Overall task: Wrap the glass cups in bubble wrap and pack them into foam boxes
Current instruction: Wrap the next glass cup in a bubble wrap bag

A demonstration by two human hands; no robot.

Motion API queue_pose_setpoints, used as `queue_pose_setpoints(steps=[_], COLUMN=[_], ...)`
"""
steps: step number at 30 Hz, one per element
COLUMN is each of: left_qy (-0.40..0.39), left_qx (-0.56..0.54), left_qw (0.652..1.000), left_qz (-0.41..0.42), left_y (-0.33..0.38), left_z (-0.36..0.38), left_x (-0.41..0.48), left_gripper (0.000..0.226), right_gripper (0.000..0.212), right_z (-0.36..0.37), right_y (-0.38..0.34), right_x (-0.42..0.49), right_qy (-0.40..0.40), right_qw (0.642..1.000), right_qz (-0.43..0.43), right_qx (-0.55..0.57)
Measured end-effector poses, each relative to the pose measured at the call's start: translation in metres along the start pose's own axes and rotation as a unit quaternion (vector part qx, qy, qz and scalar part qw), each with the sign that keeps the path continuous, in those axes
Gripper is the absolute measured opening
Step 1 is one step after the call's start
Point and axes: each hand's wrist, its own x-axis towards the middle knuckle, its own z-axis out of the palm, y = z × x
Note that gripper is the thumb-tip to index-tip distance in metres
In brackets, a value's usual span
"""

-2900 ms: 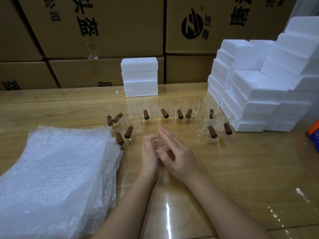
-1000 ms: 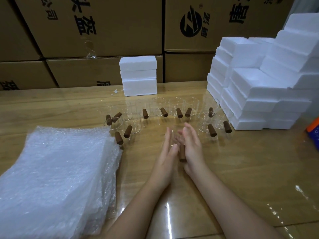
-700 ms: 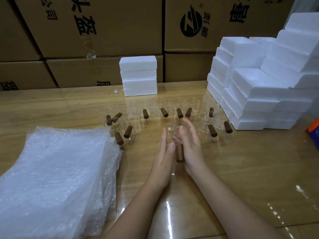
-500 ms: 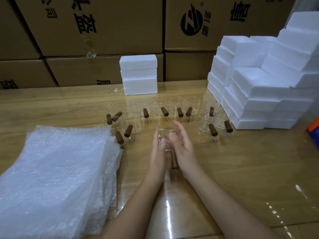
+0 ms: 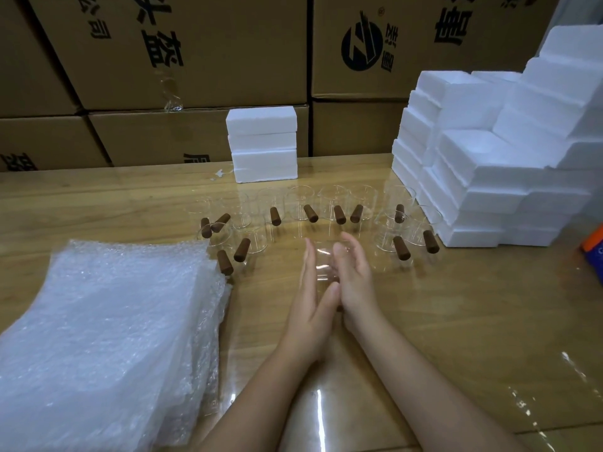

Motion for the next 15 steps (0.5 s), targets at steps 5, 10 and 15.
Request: queue_pose_setpoints(steps=[5,10,15], left_qy=[-0.019,0.001,0.031], left_qx=[0.053,0.014,-0.041], left_qw=[0.996,0.999,0.999], left_qz=[0.066,0.035,0.005], left_y=[-0.005,-0.008,-0.010], left_z=[0.003,0.001,-0.001], left_x=[-0.004,-0.001,0.002], left_gripper=[0.093,0.088,0.085], right_gripper=[0.015,0.020,0.027], right_z=[-0.006,-0.003,0.001], right_y=[-0.011,-0.018,-0.013], right_x=[0.004,0.001,-0.008], right_qy=[0.017,-0.014,-0.050], right_qw=[0.998,0.998,0.996], right_qz=[-0.007,-0.054,-0.069], right_qx=[0.058,0.033,0.018])
